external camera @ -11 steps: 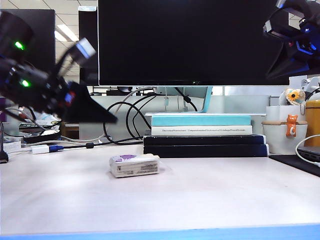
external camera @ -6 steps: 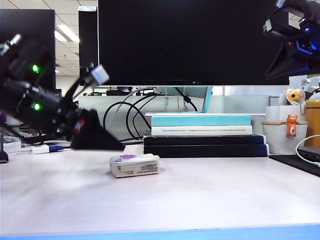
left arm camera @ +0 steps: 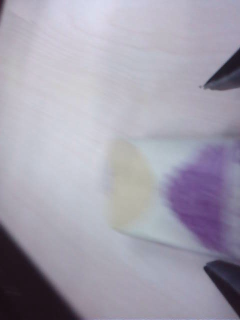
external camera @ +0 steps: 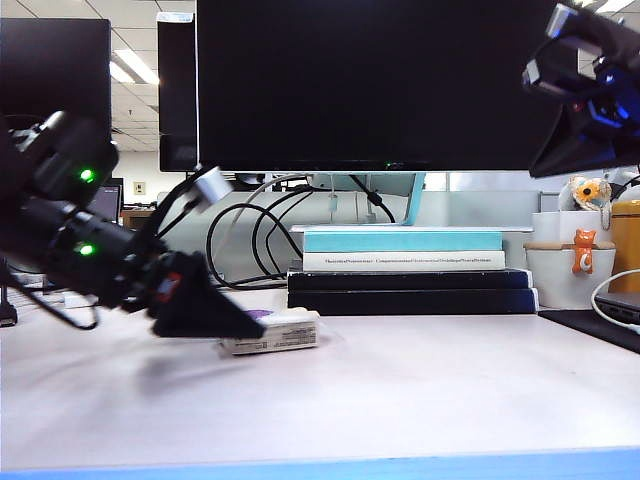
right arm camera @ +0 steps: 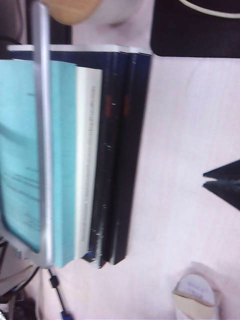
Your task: Pick up a packet of tissues from the table with the left hand, then take a tissue from it with the right hand.
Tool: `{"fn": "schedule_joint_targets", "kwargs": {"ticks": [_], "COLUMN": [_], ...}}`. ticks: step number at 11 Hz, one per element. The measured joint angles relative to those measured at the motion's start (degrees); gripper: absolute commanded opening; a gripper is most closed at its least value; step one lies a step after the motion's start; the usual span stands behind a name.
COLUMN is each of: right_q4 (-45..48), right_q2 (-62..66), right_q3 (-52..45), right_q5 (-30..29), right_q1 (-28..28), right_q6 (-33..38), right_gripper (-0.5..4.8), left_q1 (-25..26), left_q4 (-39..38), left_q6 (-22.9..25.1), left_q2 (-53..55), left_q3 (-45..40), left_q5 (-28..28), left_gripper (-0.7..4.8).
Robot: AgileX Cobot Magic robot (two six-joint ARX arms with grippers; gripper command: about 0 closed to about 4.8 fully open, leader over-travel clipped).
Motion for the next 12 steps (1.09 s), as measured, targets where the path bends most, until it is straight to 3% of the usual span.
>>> {"fn": "schedule_joint_targets", "kwargs": {"ticks": [6,7,8,12], "right_q4": [0.02,0.00,0.00,1.07], "right_q2": [0.81,0.81,0.81,0.81], "right_q3": [0.00,0.00,0.00,0.00], "right_q5": [0.00,0.02,0.02,-0.28], "right_q1": [0.00,0.00,0.00,0.00], "right_q6": [0.00,-0.02,-0.15,0.07], "right_gripper": [-0.06,-0.06,-0.06,-0.06], "left_q1": [-3.82,-3.78,-3.69,-3.85], "left_q4": [6.25,7.17,7.34,6.49], "left_q6": [-2.32,-3.93,-4.17,-4.52], "left_q2": [5.53,5.55,5.55,5.05], "left_q3": [1.84,1.81,1.84,1.81], "left_q5": [-4.22,-5.64,-6.67,-7.30], "left_gripper": [4.79,4.16,3.16,3.02]}}
